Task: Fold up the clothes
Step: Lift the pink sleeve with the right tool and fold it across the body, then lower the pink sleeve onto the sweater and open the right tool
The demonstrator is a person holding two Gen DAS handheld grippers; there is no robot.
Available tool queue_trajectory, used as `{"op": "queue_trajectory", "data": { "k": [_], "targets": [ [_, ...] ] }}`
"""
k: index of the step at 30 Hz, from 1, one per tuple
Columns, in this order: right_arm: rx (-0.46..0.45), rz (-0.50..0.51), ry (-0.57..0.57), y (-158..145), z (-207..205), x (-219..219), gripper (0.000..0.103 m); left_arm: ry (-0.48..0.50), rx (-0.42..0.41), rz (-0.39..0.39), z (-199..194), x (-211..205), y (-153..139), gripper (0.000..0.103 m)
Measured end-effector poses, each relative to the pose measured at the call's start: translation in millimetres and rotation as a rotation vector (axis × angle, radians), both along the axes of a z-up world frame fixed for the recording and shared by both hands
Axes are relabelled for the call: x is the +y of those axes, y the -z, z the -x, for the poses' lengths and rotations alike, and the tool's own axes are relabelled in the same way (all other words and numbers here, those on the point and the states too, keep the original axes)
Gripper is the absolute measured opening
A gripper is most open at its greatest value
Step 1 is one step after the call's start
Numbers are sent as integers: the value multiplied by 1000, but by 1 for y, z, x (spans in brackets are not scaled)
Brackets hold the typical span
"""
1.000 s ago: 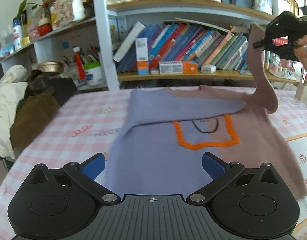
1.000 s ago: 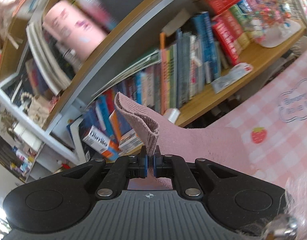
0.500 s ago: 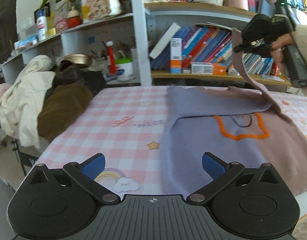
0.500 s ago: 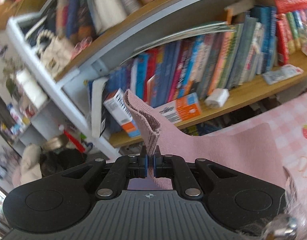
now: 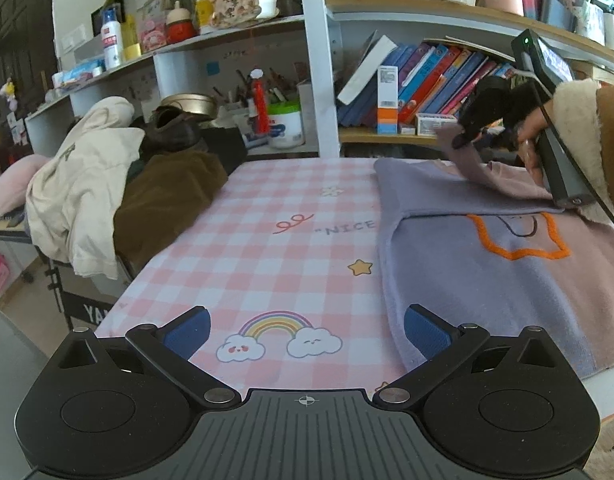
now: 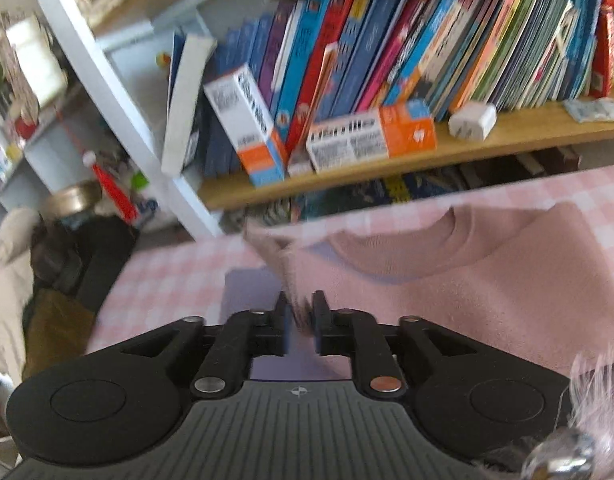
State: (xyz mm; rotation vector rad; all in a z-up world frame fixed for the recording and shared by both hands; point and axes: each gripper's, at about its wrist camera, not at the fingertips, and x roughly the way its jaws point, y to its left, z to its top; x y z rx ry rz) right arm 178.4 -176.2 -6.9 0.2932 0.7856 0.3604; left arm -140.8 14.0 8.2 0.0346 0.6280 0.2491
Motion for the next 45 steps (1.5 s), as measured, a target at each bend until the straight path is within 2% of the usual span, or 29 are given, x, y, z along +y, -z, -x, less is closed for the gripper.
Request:
{"op": "queue_trajectory", "data": {
  "k": [2, 7, 13, 19, 27, 31, 35, 39, 45],
  "targets": [
    [0, 10, -36, 1, 4, 3, 54, 1, -1, 0, -1, 1, 0, 103],
    [-1, 42, -121, -6, 29, -3, 54, 34, -13, 4, -11, -4, 0, 103],
    [8, 97, -126, -6, 70, -40, 54, 56, 0, 34, -31, -10, 5, 103],
    [32, 125, -41, 0, 120, -93, 54, 64, 9, 82, -52, -15, 10, 103],
    [36, 194, 118, 8, 187, -151, 54, 134, 49, 98, -66, -33, 21, 103],
    [73, 219, 161, 18, 217, -169, 55, 157, 57, 94, -70, -43, 23, 103],
    [108, 220, 179, 25, 233, -177, 55, 169, 72, 90, -70, -55, 24, 103],
    [82, 232, 169, 22, 241, -184, 59, 164, 82, 80, -65, -67, 21, 103],
    [55, 245, 116, 22, 255, -195, 61, 156, 96, 65, -58, -87, 18, 103]
  ]
}}
